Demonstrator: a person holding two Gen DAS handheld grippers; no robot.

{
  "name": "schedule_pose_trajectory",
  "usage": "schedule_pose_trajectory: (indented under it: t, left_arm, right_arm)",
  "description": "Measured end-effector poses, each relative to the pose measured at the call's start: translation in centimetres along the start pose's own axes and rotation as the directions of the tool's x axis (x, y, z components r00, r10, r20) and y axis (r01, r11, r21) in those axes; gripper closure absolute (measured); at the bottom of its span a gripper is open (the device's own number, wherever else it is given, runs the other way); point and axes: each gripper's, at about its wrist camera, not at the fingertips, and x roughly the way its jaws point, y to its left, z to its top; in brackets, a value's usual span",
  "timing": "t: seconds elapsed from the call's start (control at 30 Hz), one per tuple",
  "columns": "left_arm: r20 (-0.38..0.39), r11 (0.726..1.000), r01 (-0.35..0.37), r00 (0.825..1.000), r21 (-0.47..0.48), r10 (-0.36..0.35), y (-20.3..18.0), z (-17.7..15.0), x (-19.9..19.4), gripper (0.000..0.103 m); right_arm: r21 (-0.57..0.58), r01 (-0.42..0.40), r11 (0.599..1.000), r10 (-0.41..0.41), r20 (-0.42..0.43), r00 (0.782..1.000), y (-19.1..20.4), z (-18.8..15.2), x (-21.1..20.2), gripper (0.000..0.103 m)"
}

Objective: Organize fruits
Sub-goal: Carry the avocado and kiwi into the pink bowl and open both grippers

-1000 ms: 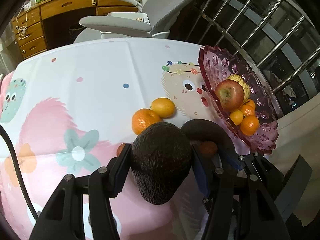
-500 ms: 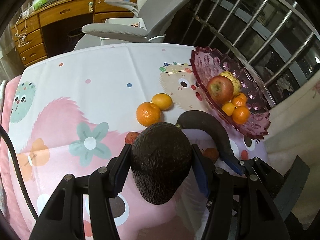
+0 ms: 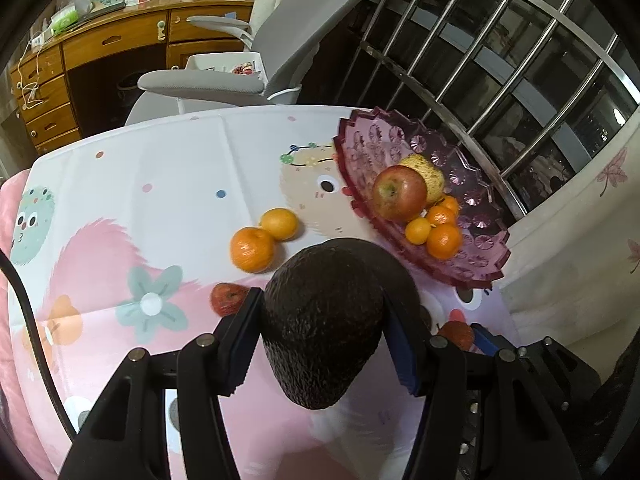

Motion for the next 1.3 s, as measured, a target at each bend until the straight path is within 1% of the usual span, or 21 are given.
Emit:
schedule_pose_trajectory:
  t: [0.07, 0.13, 0.2, 0.37, 0.5, 0.67, 0.8, 1.0, 1.17, 1.3]
  left_arm:
    - [-0.003, 1.000, -0.007, 1.000, -0.008, 0.007, -0.9, 0.4, 0.0, 0.046]
    - [-0.023, 1.000, 0.002, 1.000, -0.020, -0.002, -1.8, 1.0, 0.0, 0.046]
    - [-0.038, 0.999, -0.005, 0.999, -0.038, 0.004, -2.6, 1.6, 0.2, 0.046]
    - [-0.046, 0.997, -0.007, 0.999, -0.080, 0.003, -4.7, 2.9, 1.0, 0.046]
    - [-0.044, 0.993, -0.010, 0.999, -0.121, 0.004, -6.0, 4.1, 2.0, 0.046]
    - [-0.024, 0.990, -0.019, 1.000, -0.138, 0.016, -7.7, 5.4, 3.7, 0.046]
    - [-0.021, 0.988, -0.019, 1.000, -0.155, 0.016, -8.8, 6.0, 5.2, 0.046]
    - [-0.049, 0.985, -0.051, 0.998, -0.165, 0.044, -9.6, 6.3, 7.3, 0.046]
    - [-0.066, 0.978, -0.100, 0.994, -0.184, 0.090, -9.9, 6.4, 9.0, 0.046]
    - [-0.087, 0.975, -0.104, 0.992, -0.199, 0.088, -9.8, 6.3, 9.7, 0.046]
  right_arm:
    - [0.013, -0.007, 1.000, 0.007, 0.004, 1.000, -0.9, 0.3, -0.3, 0.074]
    - [0.022, -0.017, 1.000, 0.017, 0.012, 1.000, -1.9, 0.7, -0.7, 0.074]
    - [0.026, -0.024, 0.999, 0.024, 0.020, 1.000, -3.2, 1.0, -1.0, 0.074]
    - [0.033, -0.061, 0.998, 0.061, 0.016, 0.998, -6.1, 1.8, -0.8, 0.074]
    - [0.067, -0.100, 0.993, 0.099, 0.015, 0.995, -8.8, 1.9, -0.2, 0.074]
    - [0.081, -0.094, 0.992, 0.095, -0.009, 0.995, -11.3, 1.5, 1.1, 0.074]
    - [0.091, -0.085, 0.992, 0.088, -0.029, 0.996, -13.1, 1.2, 2.3, 0.074]
    - [0.090, -0.088, 0.992, 0.094, -0.064, 0.994, -14.5, 0.7, 4.2, 0.074]
    - [0.111, -0.093, 0.989, 0.105, -0.105, 0.989, -15.0, 0.3, 5.9, 0.074]
    - [0.123, -0.096, 0.988, 0.113, -0.134, 0.985, -15.2, 0.0, 6.9, 0.074]
